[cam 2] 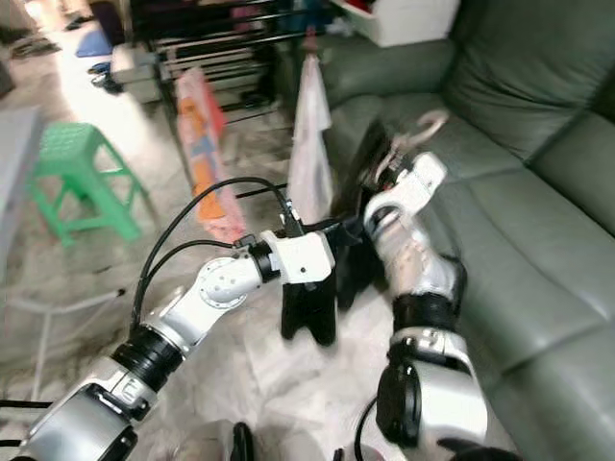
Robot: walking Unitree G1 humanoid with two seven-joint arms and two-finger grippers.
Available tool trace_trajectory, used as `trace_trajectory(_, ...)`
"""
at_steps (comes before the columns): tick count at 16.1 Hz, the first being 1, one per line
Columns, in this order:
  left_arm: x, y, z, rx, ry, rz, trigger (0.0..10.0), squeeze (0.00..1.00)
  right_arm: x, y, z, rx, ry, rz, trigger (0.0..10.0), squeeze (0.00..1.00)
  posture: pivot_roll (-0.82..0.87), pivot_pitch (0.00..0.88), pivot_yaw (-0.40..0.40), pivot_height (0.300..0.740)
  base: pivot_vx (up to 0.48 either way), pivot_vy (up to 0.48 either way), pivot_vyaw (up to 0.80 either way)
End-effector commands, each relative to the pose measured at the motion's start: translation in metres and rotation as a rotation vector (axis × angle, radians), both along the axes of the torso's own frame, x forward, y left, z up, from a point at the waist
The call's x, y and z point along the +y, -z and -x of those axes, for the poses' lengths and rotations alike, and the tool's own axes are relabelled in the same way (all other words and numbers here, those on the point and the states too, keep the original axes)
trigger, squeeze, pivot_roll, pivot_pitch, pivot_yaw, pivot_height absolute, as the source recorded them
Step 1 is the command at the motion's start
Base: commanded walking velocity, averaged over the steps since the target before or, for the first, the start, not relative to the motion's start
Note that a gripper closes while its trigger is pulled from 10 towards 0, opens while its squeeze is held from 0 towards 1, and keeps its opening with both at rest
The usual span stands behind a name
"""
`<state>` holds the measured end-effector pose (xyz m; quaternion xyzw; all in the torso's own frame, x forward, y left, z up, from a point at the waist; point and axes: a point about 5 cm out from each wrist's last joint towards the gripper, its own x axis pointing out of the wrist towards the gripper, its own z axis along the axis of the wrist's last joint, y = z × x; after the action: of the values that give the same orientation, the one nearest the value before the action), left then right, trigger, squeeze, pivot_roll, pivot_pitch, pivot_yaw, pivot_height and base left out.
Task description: Hang hanger
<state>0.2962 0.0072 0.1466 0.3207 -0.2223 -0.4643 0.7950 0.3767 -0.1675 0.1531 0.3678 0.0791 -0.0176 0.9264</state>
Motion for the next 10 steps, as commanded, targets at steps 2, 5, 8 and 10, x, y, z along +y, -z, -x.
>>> trace_trajectory(2, 0.003, 0.002, 0.000, -0.012, -0.003, -0.007, 10.0, 0.00, -0.033, -0.020, -0.004, -0.062, 0.137, 0.017, 10.0, 0.00, -0.05, 0.000, 0.016, 0.740, 0.000, 0.000, 0.00)
trace_trajectory(5, 0.003, 0.002, -0.003, -0.011, -0.029, -0.002, 10.0, 0.00, -0.040, -0.005, 0.001, 0.028, 0.164, 0.083, 10.0, 0.00, -0.05, 0.000, 0.014, 0.740, 0.000, 0.000, 0.00)
trace_trajectory(8, 0.009, 0.003, -0.009, 0.013, -0.081, -0.006, 10.0, 0.00, -0.066, 0.016, 0.011, 0.162, 0.344, 0.132, 10.0, 0.00, -0.05, 0.000, 0.011, 0.740, 0.000, 0.000, 0.00)
trace_trajectory(10, 0.016, 0.012, -0.006, 0.085, -0.054, -0.037, 10.0, 0.00, -0.104, -0.007, 0.012, 0.094, 0.549, 0.111, 10.0, 0.00, -0.05, 0.000, 0.017, 0.740, 0.000, 0.000, 0.00)
